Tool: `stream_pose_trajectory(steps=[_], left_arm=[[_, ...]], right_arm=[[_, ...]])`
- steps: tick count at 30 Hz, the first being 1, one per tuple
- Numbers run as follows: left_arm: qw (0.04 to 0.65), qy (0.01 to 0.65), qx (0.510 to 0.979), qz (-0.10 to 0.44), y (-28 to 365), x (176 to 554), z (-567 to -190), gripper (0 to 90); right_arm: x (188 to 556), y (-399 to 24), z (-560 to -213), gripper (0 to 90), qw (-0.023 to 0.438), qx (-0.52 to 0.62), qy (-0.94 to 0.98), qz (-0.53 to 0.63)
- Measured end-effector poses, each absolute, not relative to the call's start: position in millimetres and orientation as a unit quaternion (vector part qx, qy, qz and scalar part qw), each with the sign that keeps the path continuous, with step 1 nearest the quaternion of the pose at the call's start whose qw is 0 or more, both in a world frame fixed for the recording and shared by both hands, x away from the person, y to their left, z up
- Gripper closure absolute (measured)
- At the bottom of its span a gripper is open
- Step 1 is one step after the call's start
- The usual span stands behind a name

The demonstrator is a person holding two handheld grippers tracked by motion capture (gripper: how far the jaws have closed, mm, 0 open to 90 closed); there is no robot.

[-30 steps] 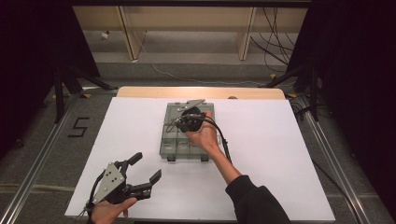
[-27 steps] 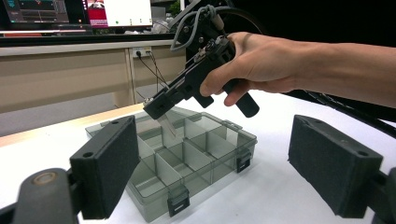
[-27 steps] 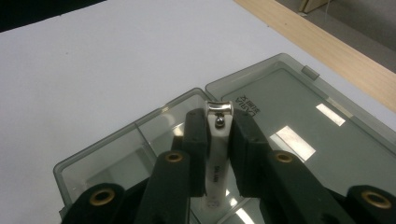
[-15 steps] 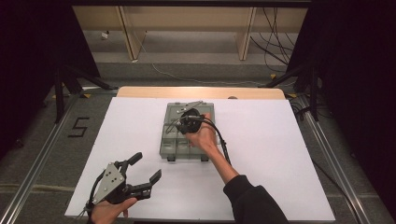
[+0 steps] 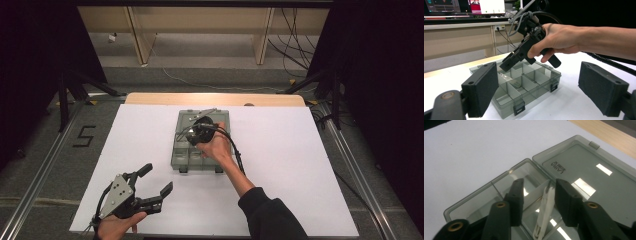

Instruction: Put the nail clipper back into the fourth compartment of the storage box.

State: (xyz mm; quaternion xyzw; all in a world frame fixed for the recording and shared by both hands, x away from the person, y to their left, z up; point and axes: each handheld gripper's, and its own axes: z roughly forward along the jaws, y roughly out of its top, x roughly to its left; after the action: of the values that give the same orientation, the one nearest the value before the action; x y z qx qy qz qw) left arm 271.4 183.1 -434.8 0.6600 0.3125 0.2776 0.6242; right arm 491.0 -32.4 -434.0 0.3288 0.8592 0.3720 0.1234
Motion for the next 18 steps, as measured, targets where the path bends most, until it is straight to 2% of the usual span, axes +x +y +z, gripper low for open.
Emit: stream_pose_trajectory(steps=[9,11,18], left_arm=[[0.624,0.314,0.66,0.276,183,272,-435,15.8],[0.625,0.315,0.659,0.275,183,272,-435,15.8],[0.624,0.316,0.659,0.276,183,272,-435,15.8]], right_arm=[[490,-40,-425,45.1,0.137,0.321,0.855,0.383],[486,-45,-417,38.8,0.15,0.303,0.854,0.395],[474,-57,-397,28.6,0.16,0.283,0.854,0.405]])
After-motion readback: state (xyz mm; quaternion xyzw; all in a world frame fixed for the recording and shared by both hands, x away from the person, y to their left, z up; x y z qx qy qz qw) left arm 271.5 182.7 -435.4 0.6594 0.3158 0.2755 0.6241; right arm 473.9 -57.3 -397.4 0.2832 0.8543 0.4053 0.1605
